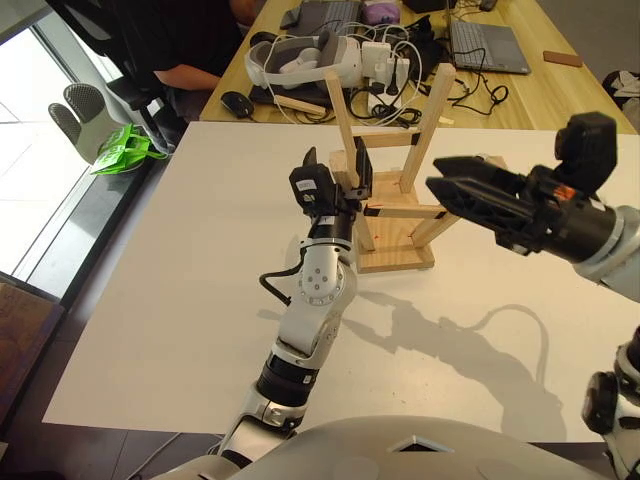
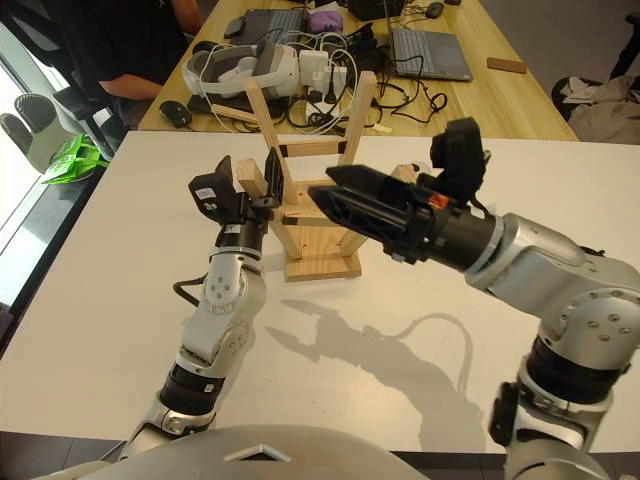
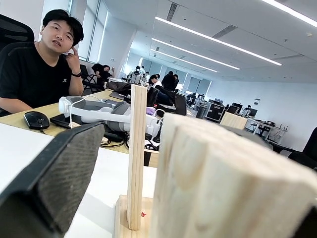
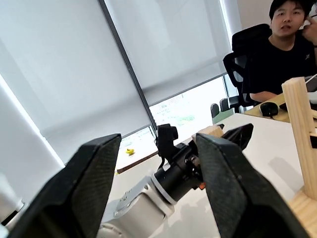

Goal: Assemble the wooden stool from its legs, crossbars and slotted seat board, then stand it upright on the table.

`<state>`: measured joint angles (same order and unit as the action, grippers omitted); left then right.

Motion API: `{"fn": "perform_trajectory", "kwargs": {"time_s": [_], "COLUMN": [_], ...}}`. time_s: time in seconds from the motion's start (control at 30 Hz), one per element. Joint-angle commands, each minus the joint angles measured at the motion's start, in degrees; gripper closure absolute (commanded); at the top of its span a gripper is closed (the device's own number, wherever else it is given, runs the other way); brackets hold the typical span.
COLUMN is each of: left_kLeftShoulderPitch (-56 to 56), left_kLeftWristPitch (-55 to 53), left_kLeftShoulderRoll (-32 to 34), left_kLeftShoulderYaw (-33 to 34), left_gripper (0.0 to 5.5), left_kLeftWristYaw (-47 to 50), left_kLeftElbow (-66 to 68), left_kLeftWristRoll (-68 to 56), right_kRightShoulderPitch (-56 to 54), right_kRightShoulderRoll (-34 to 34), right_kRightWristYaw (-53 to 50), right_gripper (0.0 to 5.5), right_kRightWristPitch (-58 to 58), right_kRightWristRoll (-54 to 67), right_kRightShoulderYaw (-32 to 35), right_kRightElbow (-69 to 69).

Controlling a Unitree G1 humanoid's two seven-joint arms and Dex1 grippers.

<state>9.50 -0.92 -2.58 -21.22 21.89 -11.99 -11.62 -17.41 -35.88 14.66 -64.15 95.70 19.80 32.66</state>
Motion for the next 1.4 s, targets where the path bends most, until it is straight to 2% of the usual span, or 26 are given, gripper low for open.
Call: {"fn": "perform_trajectory", "kwargs": {"time_s": [0.03,0.17,0.37,0.57,0.67,0.8,0.97,1.07,1.27,1.4], "left_kLeftShoulderPitch": [-2.2,-1.9,-1.5,-0.7,-0.6,-0.7,-0.6,-0.7,-0.7,-1.1], "left_kLeftWristPitch": [-0.6,-0.4,-0.6,-1.0,-1.2,-1.3,-1.6,-1.5,-1.7,-2.0], "left_kLeftShoulderRoll": [-6.8,-7.0,-7.1,-7.3,-7.4,-7.5,-7.3,-7.3,-7.2,-7.0], "left_kLeftShoulderYaw": [-0.7,-0.2,-0.6,-0.7,-0.8,-1.0,-0.9,-0.8,-1.1,-1.4], "left_gripper": [1.64,1.64,1.64,1.64,1.64,1.64,1.64,1.64,1.64,1.64], "left_kLeftWristYaw": [0.0,0.0,-0.5,-1.1,-1.3,-1.4,-1.5,-1.4,-1.7,-2.2], "left_kLeftElbow": [0.7,1.0,1.1,1.4,1.4,1.4,1.2,1.2,1.0,0.4], "left_kLeftWristRoll": [0.8,0.9,1.0,0.8,0.9,1.0,1.0,1.0,0.9,0.9], "right_kRightShoulderPitch": [6.7,10.4,13.2,10.3,8.8,8.0,7.5,6.1,3.7,4.4], "right_kRightShoulderRoll": [-12.1,-19.7,-20.5,-12.0,-6.6,0.6,2.2,1.8,6.1,7.4], "right_kRightWristYaw": [14.4,29.2,36.3,29.3,24.9,18.3,14.8,13.4,6.5,6.1], "right_gripper": [2.72,2.72,2.72,2.72,2.72,2.72,2.72,2.72,2.72,2.72], "right_kRightWristPitch": [-5.4,-3.8,6.2,12.5,12.5,10.1,9.8,11.1,17.5,18.9], "right_kRightWristRoll": [-1.8,-13.4,-33.0,-43.3,-43.9,-39.0,-41.4,-45.9,-56.8,-60.0], "right_kRightShoulderYaw": [2.8,0.7,-10.0,-16.6,-18.6,-19.9,-20.8,-21.2,-20.3,-21.3], "right_kRightElbow": [-1.8,-2.7,-1.7,-4.3,-3.2,0.5,-1.2,-4.9,-12.6,-12.0]}}
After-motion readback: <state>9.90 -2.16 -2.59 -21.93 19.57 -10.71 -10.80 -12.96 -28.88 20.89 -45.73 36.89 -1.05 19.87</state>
